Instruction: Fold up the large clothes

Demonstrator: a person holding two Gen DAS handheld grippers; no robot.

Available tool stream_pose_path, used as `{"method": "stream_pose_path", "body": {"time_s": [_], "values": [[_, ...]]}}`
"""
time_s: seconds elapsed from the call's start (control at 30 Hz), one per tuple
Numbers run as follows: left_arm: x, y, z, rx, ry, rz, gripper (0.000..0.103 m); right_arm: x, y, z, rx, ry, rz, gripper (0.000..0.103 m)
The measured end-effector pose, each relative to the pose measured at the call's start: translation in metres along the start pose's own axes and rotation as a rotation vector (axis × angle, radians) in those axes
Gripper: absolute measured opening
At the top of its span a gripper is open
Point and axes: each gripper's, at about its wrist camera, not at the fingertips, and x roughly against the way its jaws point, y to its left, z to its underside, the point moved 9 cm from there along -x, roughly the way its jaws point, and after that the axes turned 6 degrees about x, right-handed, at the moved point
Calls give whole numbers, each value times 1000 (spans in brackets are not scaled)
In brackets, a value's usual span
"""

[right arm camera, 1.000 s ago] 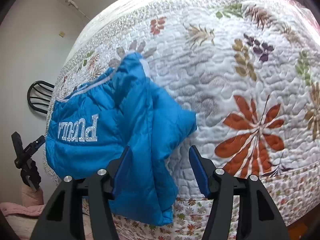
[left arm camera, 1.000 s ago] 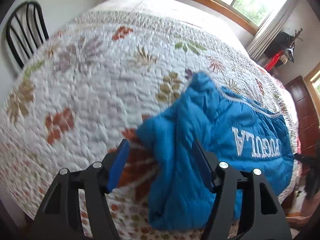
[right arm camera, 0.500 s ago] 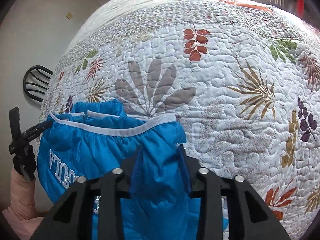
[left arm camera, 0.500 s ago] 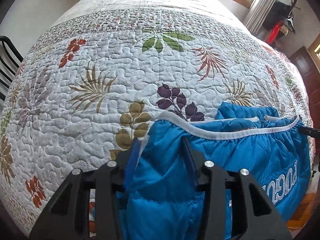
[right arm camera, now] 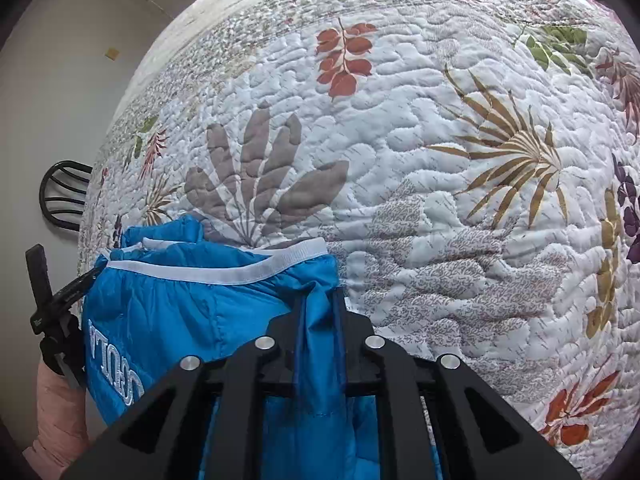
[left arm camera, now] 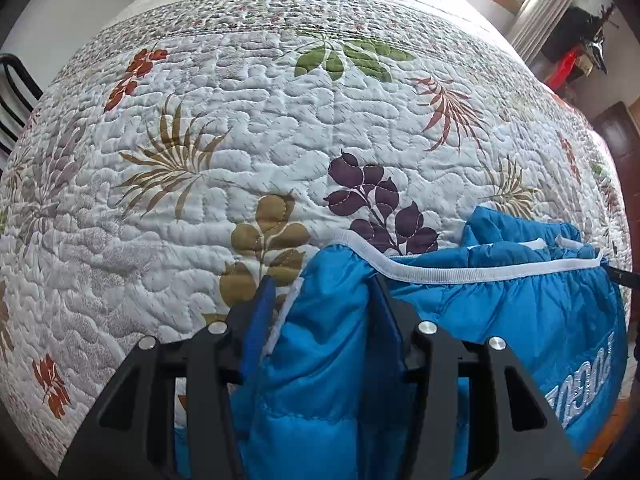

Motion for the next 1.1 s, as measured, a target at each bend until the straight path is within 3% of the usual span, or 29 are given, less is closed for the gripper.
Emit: {"method": "stream_pose_path", "body": {"time_s": [0.07, 0.2, 0.33, 0.43, 0.63, 0.73, 1.1], "values": [[19, 5, 0, 30, -28, -9, 52, 22, 2, 4, 37, -35, 54, 28], [77, 19, 13, 75, -128, -34, 55, 68, 19, 26, 144, -70, 119, 22], [123, 35, 52, 118, -172, -86, 58, 95, 47, 65, 268, -42, 178, 18], [142, 48, 94, 191, -157, -117, 69, 95, 62, 99, 312, 16, 176, 14], [143, 58, 172, 373, -71, -105, 72, 73, 73, 140, 324, 89, 166, 11], [138, 53, 199, 462, -40, -32, 72, 58, 68, 146, 310, 120, 166, 10], [114, 29, 228, 585, -16, 37, 73, 19, 47, 149, 262, 185, 149, 3]]}}
